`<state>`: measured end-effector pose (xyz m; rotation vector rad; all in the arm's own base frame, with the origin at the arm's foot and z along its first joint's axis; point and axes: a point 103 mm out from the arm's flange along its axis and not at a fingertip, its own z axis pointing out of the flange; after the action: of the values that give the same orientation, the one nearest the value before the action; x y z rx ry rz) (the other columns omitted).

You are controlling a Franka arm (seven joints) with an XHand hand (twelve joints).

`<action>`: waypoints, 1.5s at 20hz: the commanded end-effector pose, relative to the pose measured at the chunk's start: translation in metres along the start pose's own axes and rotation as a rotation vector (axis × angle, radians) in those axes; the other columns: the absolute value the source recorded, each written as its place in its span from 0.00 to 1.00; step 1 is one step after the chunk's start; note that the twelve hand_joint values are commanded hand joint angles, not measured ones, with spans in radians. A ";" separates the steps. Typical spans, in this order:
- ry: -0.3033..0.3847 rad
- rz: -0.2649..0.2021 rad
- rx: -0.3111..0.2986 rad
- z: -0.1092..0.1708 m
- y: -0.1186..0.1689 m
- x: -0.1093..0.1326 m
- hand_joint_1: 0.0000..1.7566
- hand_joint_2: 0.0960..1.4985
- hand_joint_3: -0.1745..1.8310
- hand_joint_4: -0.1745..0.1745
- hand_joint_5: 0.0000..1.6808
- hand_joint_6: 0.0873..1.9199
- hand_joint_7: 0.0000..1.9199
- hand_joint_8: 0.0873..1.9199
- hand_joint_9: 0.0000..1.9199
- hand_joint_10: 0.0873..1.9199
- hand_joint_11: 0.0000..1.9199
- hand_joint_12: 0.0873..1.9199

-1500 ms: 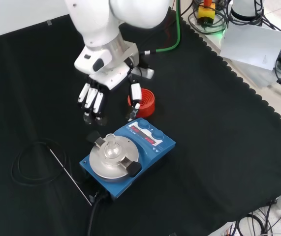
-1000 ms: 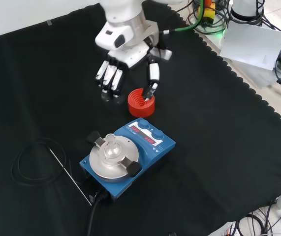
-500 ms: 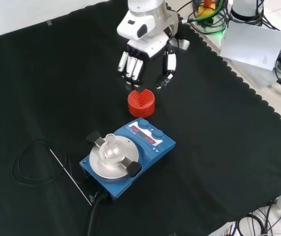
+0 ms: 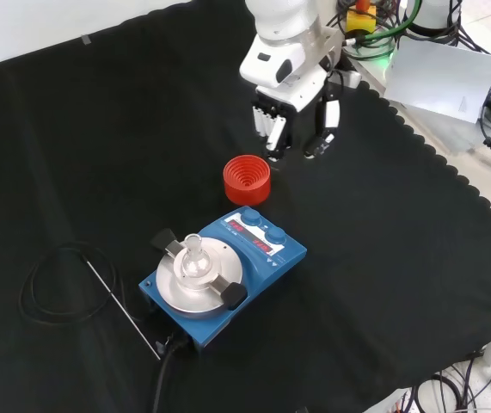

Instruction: Turn on the heater.

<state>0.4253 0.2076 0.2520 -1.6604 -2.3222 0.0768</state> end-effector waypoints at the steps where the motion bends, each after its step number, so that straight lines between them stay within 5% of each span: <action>1: -0.042 0.075 0.127 0.026 -0.011 -0.011 0.65 0.43 0.47 0.00 0.43 0.36 0.75 0.75 0.80 0.68 0.78 0.56; 8: -0.072 0.090 0.223 0.039 -0.008 -0.012 0.80 0.43 0.59 0.14 0.30 0.47 0.82 0.94 0.85 0.89 0.71 0.76; 30: -0.058 0.088 0.372 0.082 0.005 -0.026 0.84 0.37 0.69 0.31 0.17 0.37 0.85 0.97 0.87 0.95 0.72 0.80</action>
<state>0.4111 0.1957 0.1759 -1.6026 -2.1163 0.5104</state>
